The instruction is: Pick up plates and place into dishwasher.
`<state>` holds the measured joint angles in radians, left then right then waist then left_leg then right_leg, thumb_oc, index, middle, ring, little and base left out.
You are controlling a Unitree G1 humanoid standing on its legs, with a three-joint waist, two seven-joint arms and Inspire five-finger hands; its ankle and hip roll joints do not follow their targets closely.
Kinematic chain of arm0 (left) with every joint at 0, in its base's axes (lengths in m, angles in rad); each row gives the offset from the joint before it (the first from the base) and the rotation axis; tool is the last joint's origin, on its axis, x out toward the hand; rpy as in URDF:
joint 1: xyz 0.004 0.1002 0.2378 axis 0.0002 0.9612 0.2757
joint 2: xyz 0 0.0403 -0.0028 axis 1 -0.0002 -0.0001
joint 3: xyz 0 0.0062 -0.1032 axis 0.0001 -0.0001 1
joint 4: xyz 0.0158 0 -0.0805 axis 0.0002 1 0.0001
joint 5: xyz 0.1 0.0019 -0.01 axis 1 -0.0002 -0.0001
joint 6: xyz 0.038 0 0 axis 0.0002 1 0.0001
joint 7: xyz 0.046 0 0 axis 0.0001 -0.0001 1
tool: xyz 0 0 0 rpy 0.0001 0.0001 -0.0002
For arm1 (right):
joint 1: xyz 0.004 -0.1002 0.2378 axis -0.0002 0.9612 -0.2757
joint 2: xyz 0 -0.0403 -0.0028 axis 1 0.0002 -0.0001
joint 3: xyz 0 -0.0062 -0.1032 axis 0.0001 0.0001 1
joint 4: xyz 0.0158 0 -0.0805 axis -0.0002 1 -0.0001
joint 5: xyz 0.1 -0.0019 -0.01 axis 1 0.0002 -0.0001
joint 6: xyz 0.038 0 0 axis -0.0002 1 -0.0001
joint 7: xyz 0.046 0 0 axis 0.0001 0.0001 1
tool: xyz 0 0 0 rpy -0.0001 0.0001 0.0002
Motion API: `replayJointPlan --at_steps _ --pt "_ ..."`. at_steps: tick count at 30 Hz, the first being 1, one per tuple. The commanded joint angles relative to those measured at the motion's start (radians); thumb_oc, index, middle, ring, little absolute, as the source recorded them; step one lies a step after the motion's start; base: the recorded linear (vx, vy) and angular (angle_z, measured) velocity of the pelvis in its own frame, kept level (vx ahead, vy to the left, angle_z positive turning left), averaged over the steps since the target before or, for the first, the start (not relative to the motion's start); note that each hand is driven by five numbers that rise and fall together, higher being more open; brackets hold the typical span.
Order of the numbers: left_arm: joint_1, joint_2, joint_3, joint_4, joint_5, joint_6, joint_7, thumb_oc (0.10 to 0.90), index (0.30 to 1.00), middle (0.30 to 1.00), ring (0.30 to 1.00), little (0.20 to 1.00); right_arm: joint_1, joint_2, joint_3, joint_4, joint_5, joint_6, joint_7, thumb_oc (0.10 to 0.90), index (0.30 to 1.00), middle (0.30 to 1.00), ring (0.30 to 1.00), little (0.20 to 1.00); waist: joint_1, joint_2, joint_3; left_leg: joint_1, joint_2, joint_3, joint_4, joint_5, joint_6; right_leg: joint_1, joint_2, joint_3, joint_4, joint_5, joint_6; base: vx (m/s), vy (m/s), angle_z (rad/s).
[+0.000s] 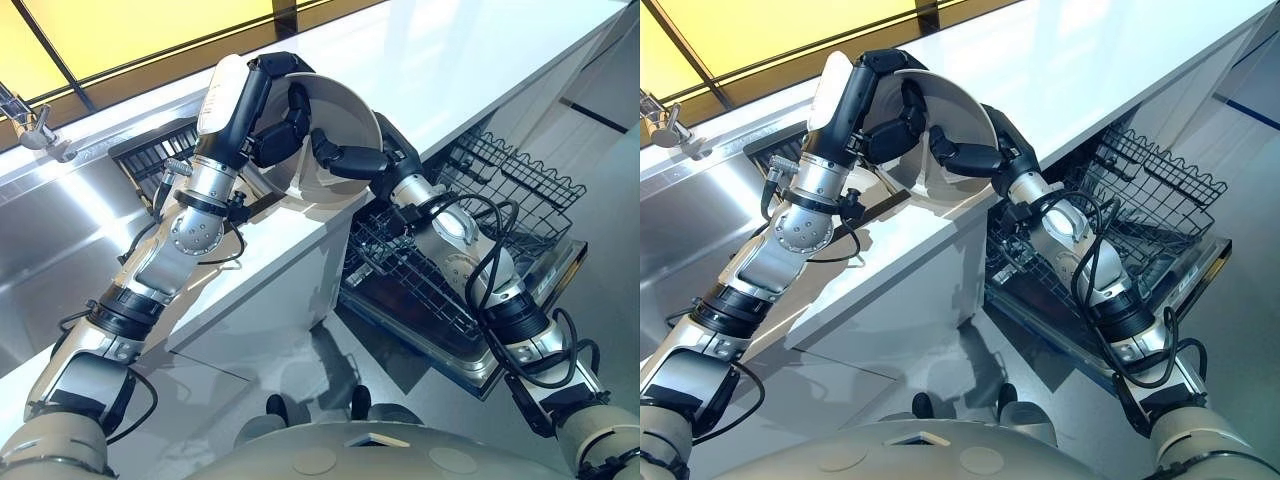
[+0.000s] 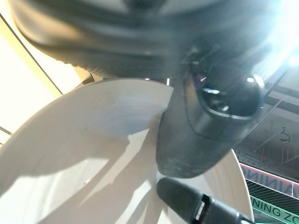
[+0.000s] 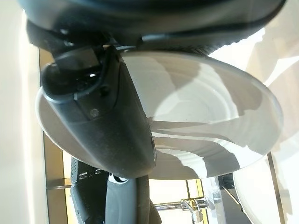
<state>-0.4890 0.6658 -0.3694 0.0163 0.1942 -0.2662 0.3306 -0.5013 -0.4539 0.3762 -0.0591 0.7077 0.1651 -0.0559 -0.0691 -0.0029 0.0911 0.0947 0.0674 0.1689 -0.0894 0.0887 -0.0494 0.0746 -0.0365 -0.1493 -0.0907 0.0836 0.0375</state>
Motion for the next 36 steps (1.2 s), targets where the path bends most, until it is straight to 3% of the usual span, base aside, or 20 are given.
replayJointPlan --at_steps 1,4,6,7,11,15,18,23,29,36 --pt "-0.047 0.015 0.046 -0.002 -0.035 -0.093 0.083 0.100 0.300 0.300 0.300 0.200 -0.114 0.022 -0.117 -0.071 0.055 -0.152 -0.007 0.100 0.300 0.300 0.300 0.200 0.008 -0.008 -0.075 -0.010 -0.049 -0.046 0.002 -0.046 0.024 -0.008 0.042 -0.007 0.107 -0.097 0.052 0.00 0.000 0.00" --pt "-0.048 0.019 0.055 -0.001 -0.047 -0.087 0.094 0.100 0.300 0.300 0.300 0.200 -0.109 0.012 -0.119 -0.069 0.063 -0.157 -0.009 0.100 0.300 0.300 0.300 0.200 0.006 -0.008 -0.074 -0.011 -0.048 -0.048 0.002 -0.044 0.022 -0.008 0.043 -0.006 0.107 -0.097 0.051 0.00 -0.002 0.01" --pt "-0.043 0.016 0.065 -0.005 -0.069 -0.077 0.086 0.407 0.564 0.564 0.564 0.507 -0.104 0.010 -0.127 -0.068 0.057 -0.169 -0.009 0.100 0.300 0.300 0.300 0.200 0.007 -0.009 -0.073 -0.011 -0.047 -0.049 0.002 -0.044 0.021 -0.007 0.043 -0.007 0.106 -0.097 0.051 0.00 -0.011 0.04" --pt "-0.036 0.014 0.076 -0.007 -0.113 -0.063 0.072 0.800 0.900 0.900 0.900 0.900 -0.105 0.006 -0.134 -0.068 0.044 -0.189 -0.014 0.100 0.300 0.300 0.300 0.200 0.008 -0.009 -0.072 -0.011 -0.048 -0.052 0.002 -0.044 0.020 -0.006 0.043 -0.007 0.105 -0.097 0.050 0.00 -0.015 0.04" --pt "0.003 0.006 0.124 0.007 -0.189 -0.040 0.046 0.800 0.900 0.900 0.900 0.900 -0.124 -0.012 -0.177 -0.077 -0.014 -0.274 -0.093 0.100 0.300 0.300 0.300 0.200 0.013 -0.010 -0.067 -0.011 -0.046 -0.056 0.003 -0.044 0.016 -0.005 0.044 -0.008 0.105 -0.097 0.049 0.00 -0.007 0.02" --pt "0.022 0.045 0.206 0.036 -0.290 0.029 -0.027 0.800 0.900 0.900 0.900 0.900 -0.170 -0.092 -0.282 -0.065 -0.192 -0.387 -0.257 0.100 0.300 0.300 0.300 0.200 0.015 -0.002 -0.069 -0.011 -0.047 -0.060 0.004 -0.048 0.015 -0.003 0.044 -0.009 0.110 -0.105 0.049 0.01 -0.002 0.02" --pt "0.023 0.081 0.247 0.047 -0.348 0.059 -0.056 0.800 0.900 0.900 0.900 0.900 -0.170 -0.161 -0.342 -0.043 -0.368 -0.425 -0.375 0.100 0.300 0.300 0.300 0.200 0.016 0.003 -0.073 -0.011 -0.048 -0.065 0.005 -0.050 0.015 -0.002 0.043 -0.010 0.112 -0.112 0.048 0.02 -0.008 0.15" --pt "0.033 0.154 0.326 0.048 -0.379 0.099 -0.062 0.800 0.900 0.900 0.900 0.900 -0.121 -0.365 -0.459 0.062 -0.644 -0.375 -0.545 0.100 0.300 0.300 0.300 0.200 0.012 0.012 -0.078 -0.008 -0.050 -0.073 0.004 -0.054 0.012 0.003 0.042 -0.011 0.120 -0.126 0.047 0.01 -0.006 0.06" --pt "0.086 0.186 0.395 0.030 -0.385 0.118 -0.082 0.800 0.900 0.900 0.900 0.900 0.004 -0.484 -0.578 0.196 -0.728 -0.283 -0.588 0.100 0.300 0.300 0.300 0.200 0.005 0.017 -0.075 -0.008 -0.048 -0.084 0.005 -0.053 0.010 0.004 0.045 -0.006 0.138 -0.144 0.043 0.01 -0.014 0.04" --pt "0.099 0.232 0.430 0.068 -0.370 0.154 -0.105 0.800 0.900 0.900 0.900 0.900 0.158 -0.520 -0.628 0.406 -0.731 -0.205 -0.535 0.100 0.300 0.300 0.300 0.200 -0.003 0.027 -0.058 -0.003 -0.044 -0.087 0.006 -0.054 0.009 -0.001 0.043 -0.008 0.165 -0.163 0.039 0.03 -0.042 0.10"
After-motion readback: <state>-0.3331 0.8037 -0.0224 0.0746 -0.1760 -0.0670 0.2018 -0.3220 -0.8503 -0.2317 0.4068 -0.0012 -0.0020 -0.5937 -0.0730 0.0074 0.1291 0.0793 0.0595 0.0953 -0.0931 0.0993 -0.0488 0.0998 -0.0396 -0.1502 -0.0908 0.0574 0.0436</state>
